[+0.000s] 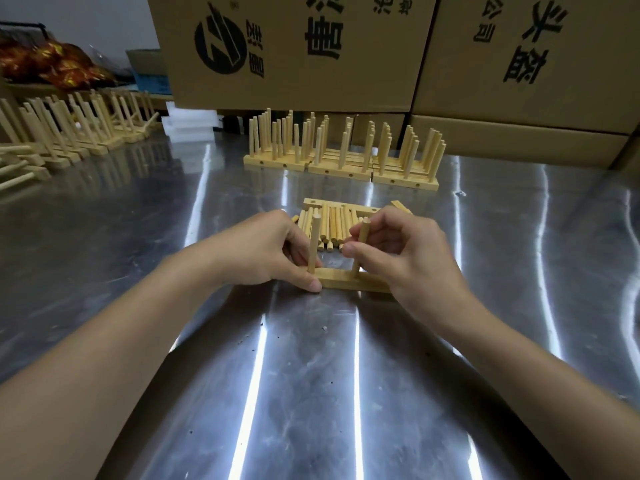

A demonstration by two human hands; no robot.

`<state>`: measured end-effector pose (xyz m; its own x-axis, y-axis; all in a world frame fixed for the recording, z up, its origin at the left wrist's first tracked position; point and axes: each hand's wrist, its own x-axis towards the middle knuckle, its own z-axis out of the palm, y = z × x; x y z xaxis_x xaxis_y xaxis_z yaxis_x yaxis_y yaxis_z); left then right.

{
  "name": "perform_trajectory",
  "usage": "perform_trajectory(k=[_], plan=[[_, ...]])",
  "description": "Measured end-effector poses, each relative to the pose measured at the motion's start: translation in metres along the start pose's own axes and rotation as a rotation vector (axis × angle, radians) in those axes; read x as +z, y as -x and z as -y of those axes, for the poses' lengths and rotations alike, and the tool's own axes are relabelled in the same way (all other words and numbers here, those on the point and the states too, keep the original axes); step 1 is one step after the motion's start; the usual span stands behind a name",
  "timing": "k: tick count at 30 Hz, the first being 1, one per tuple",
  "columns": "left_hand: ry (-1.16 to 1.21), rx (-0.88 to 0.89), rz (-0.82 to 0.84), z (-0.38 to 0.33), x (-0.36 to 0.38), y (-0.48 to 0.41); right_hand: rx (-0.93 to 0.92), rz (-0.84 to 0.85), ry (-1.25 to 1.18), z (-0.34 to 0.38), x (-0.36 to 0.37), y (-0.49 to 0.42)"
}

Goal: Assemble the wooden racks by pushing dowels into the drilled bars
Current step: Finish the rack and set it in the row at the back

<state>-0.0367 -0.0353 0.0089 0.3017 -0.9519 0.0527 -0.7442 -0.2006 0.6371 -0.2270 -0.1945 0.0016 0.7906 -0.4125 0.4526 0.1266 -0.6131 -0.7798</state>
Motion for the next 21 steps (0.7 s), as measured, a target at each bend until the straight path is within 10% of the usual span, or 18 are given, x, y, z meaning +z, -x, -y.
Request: perform_trajectory(k=[17,21], plan=[[-0.066,-0.082,0.080,-0.019,-0.030,0.026,0.013,-0.106,0.152,0.013,0.006,0.014],[0.003,-0.168,-0.382,0.013,-0.045,0.026,-0.074,-0.106,0.129,0.001,-0.001,0.013]])
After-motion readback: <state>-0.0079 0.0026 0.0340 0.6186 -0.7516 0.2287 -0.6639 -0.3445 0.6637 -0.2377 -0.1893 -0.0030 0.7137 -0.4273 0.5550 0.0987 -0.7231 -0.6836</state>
